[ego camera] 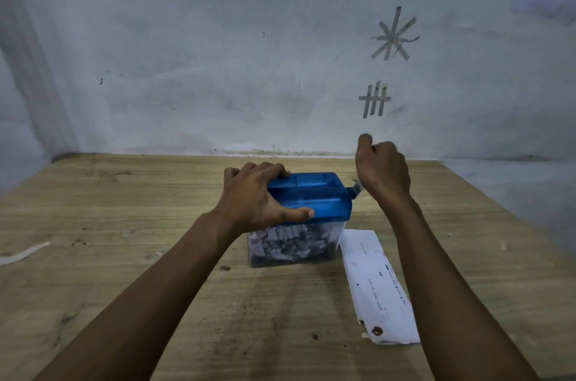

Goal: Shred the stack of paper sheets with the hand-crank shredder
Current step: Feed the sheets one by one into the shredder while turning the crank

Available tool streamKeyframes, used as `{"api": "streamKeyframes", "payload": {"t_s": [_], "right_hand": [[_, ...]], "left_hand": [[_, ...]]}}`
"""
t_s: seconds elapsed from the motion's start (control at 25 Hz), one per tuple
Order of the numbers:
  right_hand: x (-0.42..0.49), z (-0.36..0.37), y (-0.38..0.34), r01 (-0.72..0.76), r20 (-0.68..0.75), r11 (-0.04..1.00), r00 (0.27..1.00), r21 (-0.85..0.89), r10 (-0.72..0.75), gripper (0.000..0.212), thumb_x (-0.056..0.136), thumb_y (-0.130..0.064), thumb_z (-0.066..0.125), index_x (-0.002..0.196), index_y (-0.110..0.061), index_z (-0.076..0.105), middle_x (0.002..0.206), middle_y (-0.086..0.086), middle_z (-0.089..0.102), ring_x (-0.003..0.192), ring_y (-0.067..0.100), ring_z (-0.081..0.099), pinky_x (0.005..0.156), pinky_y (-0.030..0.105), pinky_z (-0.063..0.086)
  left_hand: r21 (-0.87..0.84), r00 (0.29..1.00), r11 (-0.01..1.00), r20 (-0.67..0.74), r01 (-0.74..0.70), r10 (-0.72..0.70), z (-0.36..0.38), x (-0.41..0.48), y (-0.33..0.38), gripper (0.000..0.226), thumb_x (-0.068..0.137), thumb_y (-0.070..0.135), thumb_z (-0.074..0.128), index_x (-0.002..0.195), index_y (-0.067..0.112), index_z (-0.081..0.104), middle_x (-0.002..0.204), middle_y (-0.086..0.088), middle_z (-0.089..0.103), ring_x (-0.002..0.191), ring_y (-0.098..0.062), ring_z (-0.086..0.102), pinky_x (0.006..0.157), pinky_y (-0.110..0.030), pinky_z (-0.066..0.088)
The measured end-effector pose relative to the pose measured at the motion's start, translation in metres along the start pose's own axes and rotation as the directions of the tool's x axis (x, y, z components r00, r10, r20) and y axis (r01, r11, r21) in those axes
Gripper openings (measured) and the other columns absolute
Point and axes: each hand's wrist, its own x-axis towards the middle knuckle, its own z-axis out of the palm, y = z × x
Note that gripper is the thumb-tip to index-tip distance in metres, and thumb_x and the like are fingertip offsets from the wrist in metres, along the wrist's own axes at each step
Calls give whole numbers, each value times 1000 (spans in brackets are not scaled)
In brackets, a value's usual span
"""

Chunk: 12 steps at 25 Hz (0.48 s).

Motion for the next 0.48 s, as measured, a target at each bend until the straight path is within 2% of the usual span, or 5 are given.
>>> {"api": "streamKeyframes", "payload": {"t_s": [0.12, 0.24, 0.28, 0.4, 0.48], "right_hand": [[30, 11, -8, -38, 136, 999, 990, 39, 33, 53, 100, -47, 29, 74, -10, 56, 73, 7, 61, 73, 27, 59, 67, 35, 44], [46, 39, 2, -104, 240, 995, 965, 0, 101, 59, 101, -49, 28, 118, -2, 60, 117, 18, 65, 105, 33, 62, 89, 40, 50], [45, 49, 15, -166, 298, 985, 943, 42, 146, 55, 102, -46, 31, 120, -2, 58, 117, 18, 63, 102, 32, 62, 87, 37, 51], [24, 68, 60, -540, 560, 798, 761, 269, 326, 28, 100, -22, 48, 81, -6, 58, 76, 12, 59, 65, 26, 56, 64, 30, 48], [13, 77, 83, -598, 571, 731, 742, 328, 351, 27, 96, -17, 51, 71, -10, 58, 64, 9, 56, 57, 25, 50, 60, 32, 40]], "left_hand": [[-32, 1000, 999, 6, -25, 26, -1, 0, -3, 99, 49, 99, 42, 122, 34, 59, 112, 20, 53, 105, -6, 45, 90, -34, 24], [-71, 999, 997, -18, -31, 30, 1, -3, -4, 96, 48, 98, 46, 120, 35, 61, 109, 23, 52, 106, -5, 46, 91, -33, 24], [-79, 999, 996, -30, -35, 33, 2, -4, -2, 96, 48, 98, 46, 119, 35, 61, 109, 24, 52, 106, -5, 46, 91, -32, 24], [-67, 998, 997, -65, -27, 23, 4, -7, 2, 95, 50, 98, 45, 120, 36, 61, 112, 26, 51, 110, -4, 44, 90, -33, 24], [-46, 995, 999, -99, -2, -2, 5, -9, 1, 95, 50, 98, 45, 121, 37, 61, 116, 26, 56, 113, -4, 45, 91, -34, 24]]}}
